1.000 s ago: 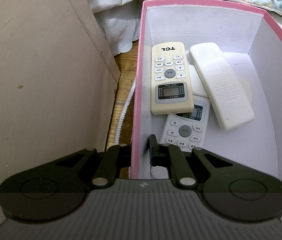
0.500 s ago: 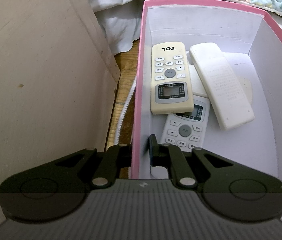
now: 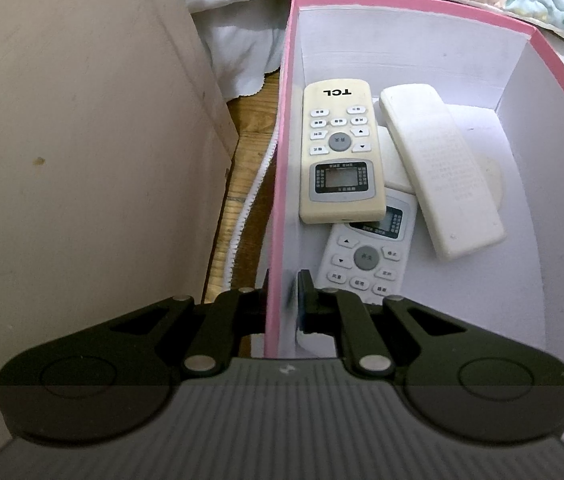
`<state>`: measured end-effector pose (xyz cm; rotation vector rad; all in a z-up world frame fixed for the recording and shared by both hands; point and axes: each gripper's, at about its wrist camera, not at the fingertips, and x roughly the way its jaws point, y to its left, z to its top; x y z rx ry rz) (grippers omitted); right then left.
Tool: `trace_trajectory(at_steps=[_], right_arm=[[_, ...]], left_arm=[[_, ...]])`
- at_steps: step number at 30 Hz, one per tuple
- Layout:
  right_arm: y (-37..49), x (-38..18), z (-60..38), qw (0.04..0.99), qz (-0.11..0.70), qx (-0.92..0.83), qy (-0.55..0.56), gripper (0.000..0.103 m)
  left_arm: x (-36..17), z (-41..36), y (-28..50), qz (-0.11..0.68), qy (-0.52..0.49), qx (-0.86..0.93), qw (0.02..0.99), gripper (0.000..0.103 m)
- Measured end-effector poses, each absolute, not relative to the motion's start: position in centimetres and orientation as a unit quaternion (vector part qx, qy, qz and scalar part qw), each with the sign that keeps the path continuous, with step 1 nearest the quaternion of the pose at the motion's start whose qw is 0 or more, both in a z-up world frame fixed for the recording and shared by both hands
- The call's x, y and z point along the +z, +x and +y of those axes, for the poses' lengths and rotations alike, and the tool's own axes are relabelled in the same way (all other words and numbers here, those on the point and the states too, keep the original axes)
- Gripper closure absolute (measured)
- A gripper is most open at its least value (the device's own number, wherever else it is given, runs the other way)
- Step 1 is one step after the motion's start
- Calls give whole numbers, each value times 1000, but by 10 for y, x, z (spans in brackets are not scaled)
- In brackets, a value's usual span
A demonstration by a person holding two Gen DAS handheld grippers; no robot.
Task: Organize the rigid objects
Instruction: 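Carry the silver keys into the pink box and release them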
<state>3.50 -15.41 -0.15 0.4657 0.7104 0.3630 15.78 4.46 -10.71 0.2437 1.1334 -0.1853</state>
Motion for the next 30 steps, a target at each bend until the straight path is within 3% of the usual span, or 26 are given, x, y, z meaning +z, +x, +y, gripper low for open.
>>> trace_trajectory(at_steps=[9, 15, 18, 30], right_arm=[[77, -79, -122, 827, 479, 142, 258, 77], [92, -104, -114, 793, 512, 149, 296, 74], [87, -99, -113, 798, 482, 178, 316, 60], [32, -32, -177, 854, 466, 112, 204, 58]], left_arm=[[-107, 47, 159, 536, 112, -90, 832, 95], [-106, 48, 159, 536, 111, -90, 832, 95], [-107, 48, 159, 537, 111, -90, 832, 95], [-109, 46, 160, 537, 114, -89, 831, 95]])
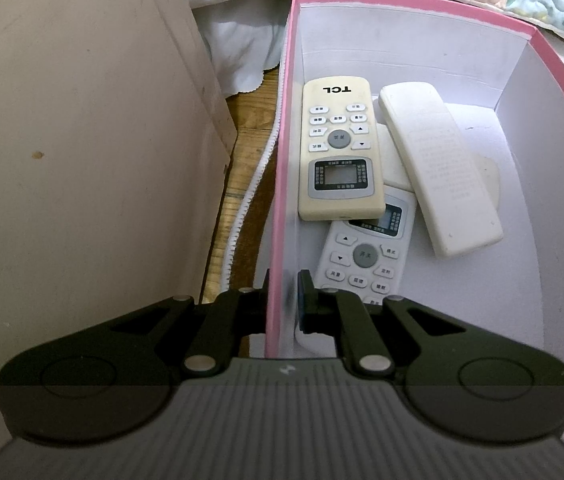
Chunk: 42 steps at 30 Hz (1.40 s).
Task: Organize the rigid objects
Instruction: 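Carry the silver keys into the pink box and release them, then grasp the white wall charger with prongs using the right tool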
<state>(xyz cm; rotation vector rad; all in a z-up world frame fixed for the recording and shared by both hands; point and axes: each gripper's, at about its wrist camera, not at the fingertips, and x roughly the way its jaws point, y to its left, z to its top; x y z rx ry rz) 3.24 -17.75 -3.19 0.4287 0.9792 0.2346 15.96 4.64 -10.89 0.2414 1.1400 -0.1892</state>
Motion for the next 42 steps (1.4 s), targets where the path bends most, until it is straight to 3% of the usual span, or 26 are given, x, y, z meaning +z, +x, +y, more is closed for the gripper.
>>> trace_trajectory(at_steps=[10, 15, 20, 36, 42], right_arm=[[13, -8, -253, 828, 551, 60, 79, 56], [-2, -15, -284, 816, 571, 39, 77, 54], [-18, -35, -303, 827, 559, 29, 43, 42], [-22, -126, -346, 794, 608, -14, 2, 37], [-15, -130, -347, 792, 609, -18, 36, 43]], left_arm=[[-110, 38, 156, 532, 136, -85, 832, 95], [-110, 35, 156, 533, 139, -81, 831, 95], [-110, 39, 160, 538, 130, -83, 829, 95], [-113, 39, 161, 547, 131, -79, 823, 95], [-114, 39, 161, 547, 131, -80, 823, 95]])
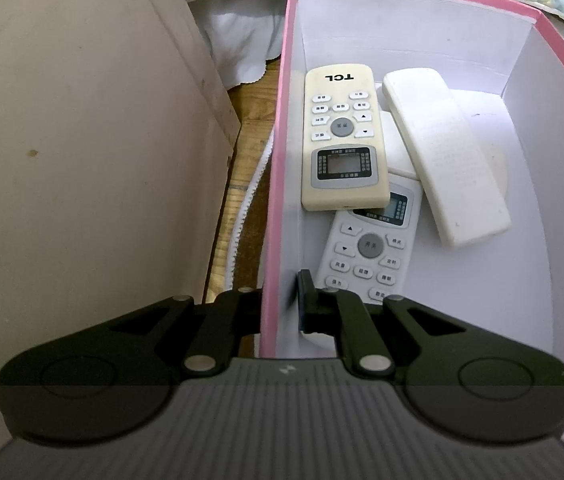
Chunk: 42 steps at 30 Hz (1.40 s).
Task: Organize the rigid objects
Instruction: 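Grasp the white wall charger with prongs using the right tool, then lower the white charger into the box beside the keys, release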
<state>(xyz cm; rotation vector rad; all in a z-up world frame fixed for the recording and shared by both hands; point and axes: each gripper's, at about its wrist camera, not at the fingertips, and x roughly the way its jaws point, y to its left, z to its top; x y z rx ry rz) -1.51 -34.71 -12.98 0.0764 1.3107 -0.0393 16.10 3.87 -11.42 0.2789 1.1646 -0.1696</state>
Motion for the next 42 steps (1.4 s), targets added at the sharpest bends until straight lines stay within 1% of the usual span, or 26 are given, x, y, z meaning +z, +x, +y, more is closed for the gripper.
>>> trace_trajectory(at_steps=[7, 16, 21, 25, 30, 34, 42], right_arm=[[-6, -107, -318, 812, 583, -14, 31, 43], [12, -42, -266, 848, 528, 15, 46, 43], [20, -11, -234, 854, 515, 48, 46, 43], [24, -2, -219, 852, 515, 72, 62, 43], [31, 10, -196, 856, 509, 81, 48, 43], [41, 15, -183, 846, 520, 103, 56, 43], [65, 0, -148, 816, 555, 153, 53, 43]], left_arm=[[-115, 40, 161, 547, 127, -83, 823, 95], [-115, 42, 161, 547, 127, -84, 823, 95], [-115, 42, 161, 546, 127, -84, 824, 95], [-115, 42, 161, 547, 125, -85, 824, 95], [-114, 42, 161, 545, 130, -88, 824, 95], [-113, 41, 160, 544, 129, -88, 824, 95], [-112, 45, 162, 548, 116, -97, 823, 95]])
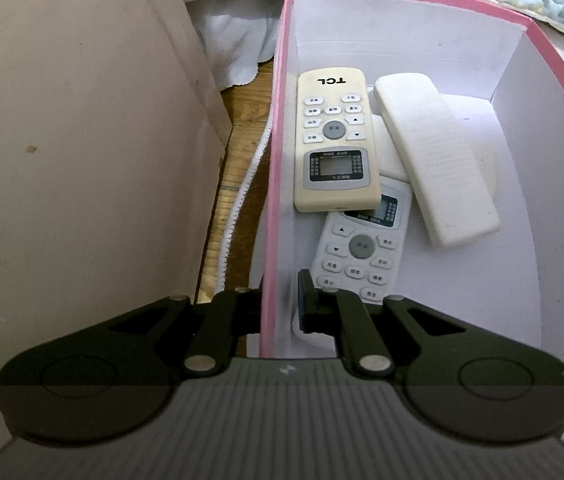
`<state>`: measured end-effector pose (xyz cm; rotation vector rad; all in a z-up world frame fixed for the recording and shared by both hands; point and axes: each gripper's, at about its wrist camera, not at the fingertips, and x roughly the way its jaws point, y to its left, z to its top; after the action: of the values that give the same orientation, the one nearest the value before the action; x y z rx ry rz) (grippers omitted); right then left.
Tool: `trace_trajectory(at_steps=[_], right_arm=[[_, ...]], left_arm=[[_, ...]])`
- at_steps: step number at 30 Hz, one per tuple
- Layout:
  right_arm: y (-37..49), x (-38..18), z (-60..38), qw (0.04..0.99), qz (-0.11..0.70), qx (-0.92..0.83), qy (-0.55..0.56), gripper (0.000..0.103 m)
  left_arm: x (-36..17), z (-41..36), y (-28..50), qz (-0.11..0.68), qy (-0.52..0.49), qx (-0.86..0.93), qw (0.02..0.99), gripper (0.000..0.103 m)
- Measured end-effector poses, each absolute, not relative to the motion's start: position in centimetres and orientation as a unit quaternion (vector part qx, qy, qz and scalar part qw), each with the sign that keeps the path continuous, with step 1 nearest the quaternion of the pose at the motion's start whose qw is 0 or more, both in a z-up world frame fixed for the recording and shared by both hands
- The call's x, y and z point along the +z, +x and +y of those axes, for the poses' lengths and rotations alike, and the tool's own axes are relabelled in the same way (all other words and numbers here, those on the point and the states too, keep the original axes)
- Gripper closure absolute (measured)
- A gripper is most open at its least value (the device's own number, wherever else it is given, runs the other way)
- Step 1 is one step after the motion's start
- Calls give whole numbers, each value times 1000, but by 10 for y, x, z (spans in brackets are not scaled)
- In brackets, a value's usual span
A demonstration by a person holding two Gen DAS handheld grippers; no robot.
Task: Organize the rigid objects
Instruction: 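Lower the white charger into the box beside the keys, release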
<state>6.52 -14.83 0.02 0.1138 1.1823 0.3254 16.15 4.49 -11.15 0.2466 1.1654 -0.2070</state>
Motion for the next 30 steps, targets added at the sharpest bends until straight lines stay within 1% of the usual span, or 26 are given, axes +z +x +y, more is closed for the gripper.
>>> trace_trajectory(at_steps=[6, 14, 26, 30], right_arm=[[89, -30, -132, 799, 576, 162, 58, 43], [129, -70, -119, 753, 627, 170, 101, 43], [131, -110, -99, 721, 670, 135, 116, 43], [137, -120, -102, 704, 683, 126, 150, 42]], left_arm=[[-111, 47, 161, 547, 114, -98, 824, 95], [-110, 50, 161, 548, 106, -99, 824, 95], [-109, 53, 162, 548, 100, -103, 824, 95], [-109, 54, 162, 550, 97, -105, 823, 95]])
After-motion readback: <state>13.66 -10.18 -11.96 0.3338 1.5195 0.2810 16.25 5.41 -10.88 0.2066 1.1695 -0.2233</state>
